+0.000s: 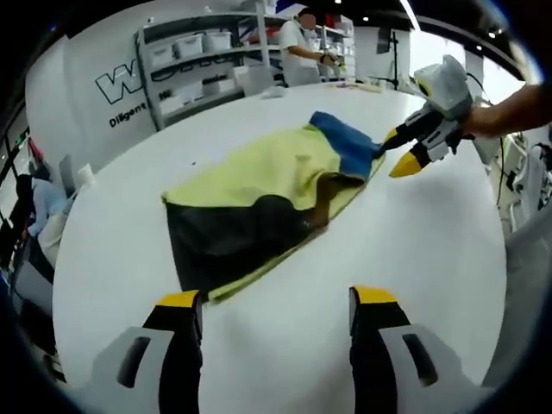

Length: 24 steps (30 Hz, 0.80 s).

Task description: Fold the garment on the visible template until the final outline fits inside the template.

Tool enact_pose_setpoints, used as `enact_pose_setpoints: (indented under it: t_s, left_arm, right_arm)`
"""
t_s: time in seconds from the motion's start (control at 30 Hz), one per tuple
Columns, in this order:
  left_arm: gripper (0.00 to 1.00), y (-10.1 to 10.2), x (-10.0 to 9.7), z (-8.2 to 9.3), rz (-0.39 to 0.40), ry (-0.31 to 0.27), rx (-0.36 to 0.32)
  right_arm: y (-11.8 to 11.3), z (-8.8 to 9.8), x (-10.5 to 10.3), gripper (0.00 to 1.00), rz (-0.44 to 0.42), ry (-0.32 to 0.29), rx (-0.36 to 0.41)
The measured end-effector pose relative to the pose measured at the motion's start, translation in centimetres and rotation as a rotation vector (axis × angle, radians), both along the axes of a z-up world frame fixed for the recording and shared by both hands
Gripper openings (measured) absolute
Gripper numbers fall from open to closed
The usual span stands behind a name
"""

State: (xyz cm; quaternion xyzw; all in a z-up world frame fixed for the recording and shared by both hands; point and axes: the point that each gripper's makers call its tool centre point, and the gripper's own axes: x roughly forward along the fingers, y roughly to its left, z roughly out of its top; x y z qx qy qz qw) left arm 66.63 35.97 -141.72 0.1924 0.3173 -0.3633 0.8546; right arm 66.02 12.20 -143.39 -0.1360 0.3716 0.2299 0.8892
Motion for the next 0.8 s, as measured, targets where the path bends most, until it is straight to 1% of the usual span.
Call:
enact_pose_setpoints:
  t_s: [0.1, 0.23, 0.33, 0.4, 0.5, 0.57, 0.6, 0.67, 0.73, 0.77, 0.8]
  left_arm:
    - [0.58, 0.0, 0.3, -0.6, -0.008, 0.011, 0.014]
    - [0.53, -0.3, 0.8, -0.9, 0.005, 0.039, -0.011]
    - [0.5, -0.3, 1.0, -1.5, -0.007, 0.051, 0.01]
    - [0.47, -0.4, 1.3, -1.7, -0.008, 0.057, 0.008]
    - [0.45, -0.5, 1.4, -2.2, 0.007, 0.103, -0.005]
    - [0.44, -0.8, 1.3, -2.2, 0.001, 0.103, -0.004]
    - [0.43, -0.9, 1.2, -2.4, 0.0, 0.112, 0.002]
    - [0.42, -1.0, 1.4, -2.4, -0.002, 0.104, 0.009]
    - [0.38, -0.7, 1.7, -2.6, 0.024, 0.11, 0.015]
    - [0.36, -0.6, 1.8, -2.5, 0.039, 0.106, 0.01]
    - [0.32, -0.3, 1.9, -2.5, 0.06, 0.111, 0.008]
  right_arm:
    - [0.0, -0.5, 0.1, 0.36, 0.001, 0.011, -0.005]
    - [-0.2, -1.0, 0.1, 0.33, -0.023, 0.026, 0.007]
    - [-0.5, -1.5, 0.0, 0.31, -0.026, 0.041, 0.002]
    - [-0.6, -1.5, 0.3, 0.31, -0.033, 0.037, 0.013]
    - [-0.8, -1.5, 0.3, 0.28, -0.041, 0.036, 0.015]
    - [-0.8, -1.5, 0.3, 0.26, -0.04, 0.028, 0.017]
    - [-0.8, -1.5, 0.2, 0.25, -0.041, 0.026, 0.018]
    - [-1.0, -1.4, 0.2, 0.21, -0.033, 0.016, 0.007]
    - [-1.1, -1.5, 0.0, 0.1, -0.01, 0.022, -0.019]
    - [-1.0, -1.5, -0.5, 0.02, 0.002, 0.042, -0.013]
    - [-1.3, -1.4, -0.3, 0.0, 0.013, 0.019, -0.039]
